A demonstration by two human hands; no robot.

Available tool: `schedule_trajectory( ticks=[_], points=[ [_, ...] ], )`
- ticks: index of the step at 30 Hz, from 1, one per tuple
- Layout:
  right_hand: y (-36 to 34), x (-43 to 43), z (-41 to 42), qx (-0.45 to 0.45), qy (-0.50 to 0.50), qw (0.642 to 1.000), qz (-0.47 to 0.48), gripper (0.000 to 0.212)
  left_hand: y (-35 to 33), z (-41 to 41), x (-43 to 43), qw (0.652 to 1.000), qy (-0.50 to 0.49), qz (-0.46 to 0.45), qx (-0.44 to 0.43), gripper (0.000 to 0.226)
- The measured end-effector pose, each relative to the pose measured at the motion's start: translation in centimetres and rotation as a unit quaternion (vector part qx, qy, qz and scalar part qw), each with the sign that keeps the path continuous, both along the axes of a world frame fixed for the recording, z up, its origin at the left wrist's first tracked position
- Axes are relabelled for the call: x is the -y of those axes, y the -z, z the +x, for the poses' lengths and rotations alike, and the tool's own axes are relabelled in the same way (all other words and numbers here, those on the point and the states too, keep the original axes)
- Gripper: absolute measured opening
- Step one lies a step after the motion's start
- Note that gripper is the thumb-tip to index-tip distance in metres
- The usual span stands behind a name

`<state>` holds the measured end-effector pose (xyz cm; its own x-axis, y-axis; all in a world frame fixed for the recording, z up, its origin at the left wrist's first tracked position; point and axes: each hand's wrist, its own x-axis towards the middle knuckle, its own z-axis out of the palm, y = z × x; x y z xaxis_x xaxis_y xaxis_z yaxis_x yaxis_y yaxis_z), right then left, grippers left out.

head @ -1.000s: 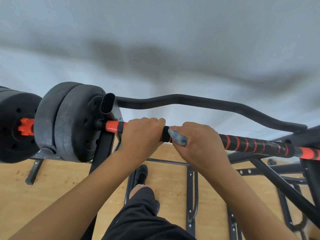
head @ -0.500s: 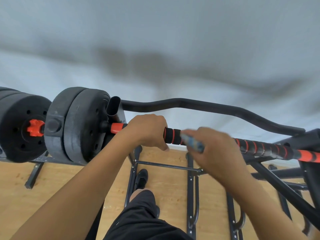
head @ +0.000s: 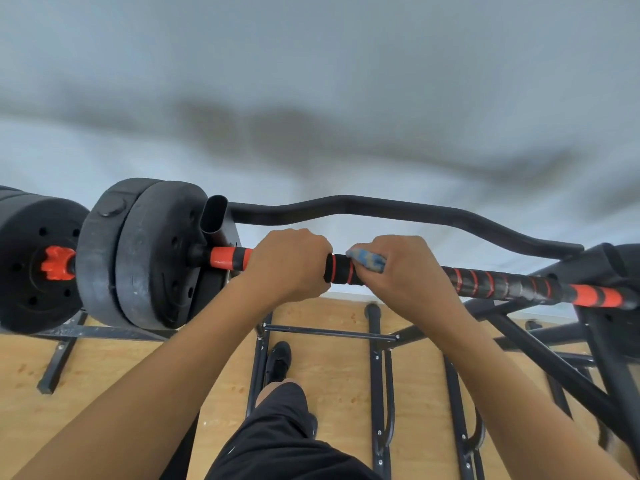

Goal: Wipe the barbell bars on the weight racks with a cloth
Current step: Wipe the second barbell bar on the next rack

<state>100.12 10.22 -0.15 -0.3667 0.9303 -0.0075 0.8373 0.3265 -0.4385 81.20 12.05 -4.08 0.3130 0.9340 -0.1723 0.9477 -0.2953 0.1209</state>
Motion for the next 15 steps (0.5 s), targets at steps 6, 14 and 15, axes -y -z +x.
schedule_trajectory(
  ticks=[6, 14, 15],
  points=[
    [0.2, 1.8, -0.1, 0.002, -0.004, 0.998, 0.057, 0.028, -1.3, -0.1, -2.7, 0.968, 0.009, -0.241, 0.07, 0.021],
    [0.5, 4.3, 0.8, -0.011, -0.021, 0.997, 0.071, 0.03, -1.8, -0.5, -3.7, 0.931, 0.008, -0.34, 0.132, 0.017],
    [0.1, 4.1, 0.6, -0.032, -0.022, 0.995, 0.094, 0.025, -1.8, -0.5, -3.7, 0.932, 0.007, -0.337, 0.132, 0.018]
  ],
)
